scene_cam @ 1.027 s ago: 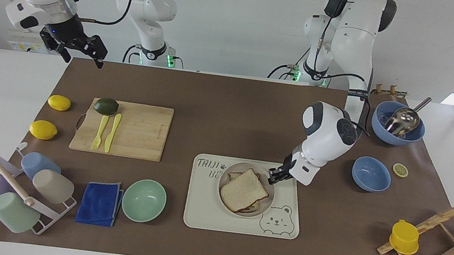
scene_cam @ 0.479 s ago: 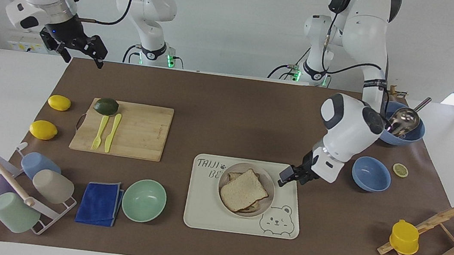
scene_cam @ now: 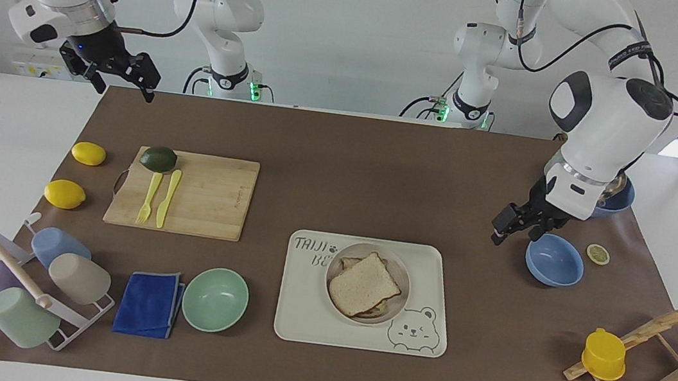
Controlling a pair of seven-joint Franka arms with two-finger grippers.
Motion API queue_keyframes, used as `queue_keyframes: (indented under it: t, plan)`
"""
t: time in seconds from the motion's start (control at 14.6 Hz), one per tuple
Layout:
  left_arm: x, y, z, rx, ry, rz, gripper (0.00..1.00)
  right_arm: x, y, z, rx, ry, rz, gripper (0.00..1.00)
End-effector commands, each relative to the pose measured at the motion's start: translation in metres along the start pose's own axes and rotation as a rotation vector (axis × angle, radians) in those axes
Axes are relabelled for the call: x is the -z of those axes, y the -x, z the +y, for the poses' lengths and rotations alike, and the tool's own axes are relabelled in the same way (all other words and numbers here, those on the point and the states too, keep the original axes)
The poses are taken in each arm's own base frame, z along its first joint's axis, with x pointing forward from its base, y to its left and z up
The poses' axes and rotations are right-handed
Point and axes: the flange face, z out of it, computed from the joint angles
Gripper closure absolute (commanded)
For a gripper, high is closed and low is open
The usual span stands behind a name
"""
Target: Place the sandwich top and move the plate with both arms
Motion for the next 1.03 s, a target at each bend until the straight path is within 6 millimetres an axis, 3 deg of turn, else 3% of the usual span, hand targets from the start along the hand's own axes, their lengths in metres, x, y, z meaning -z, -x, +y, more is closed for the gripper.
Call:
queue_keyframes:
  t: [0.0,0.21,0.34,0.48,0.62,0.82,0.96]
  plan:
    - [0.054,0.031,-0.016,-0.041,-0.081,-0.014,0.00,-0.002,0.002,0.002,0.013,-0.015,-0.009,0.00]
    - [0.094,0.055,-0.043,-0.054,-0.105,-0.069,0.00,-0.002,0.002,0.002,0.013,-0.015,-0.009,0.00]
    - [0.096,0.070,-0.050,-0.115,-0.131,-0.160,0.00,-0.002,0.002,0.002,0.013,-0.015,-0.009,0.00]
    - [0.097,0.085,-0.044,-0.153,-0.141,-0.198,0.00,-0.002,0.002,0.002,0.010,-0.015,-0.007,0.00]
    - [0.078,0.095,-0.048,-0.157,-0.150,-0.227,0.00,-0.002,0.002,0.003,0.010,-0.015,-0.009,0.00]
    - [0.079,0.067,-0.047,-0.136,-0.123,-0.176,0.00,-0.002,0.002,0.002,0.012,-0.015,-0.009,0.00]
    - [0.113,0.059,-0.040,-0.139,-0.122,-0.182,0.00,-0.002,0.002,0.002,0.012,-0.015,-0.009,0.00]
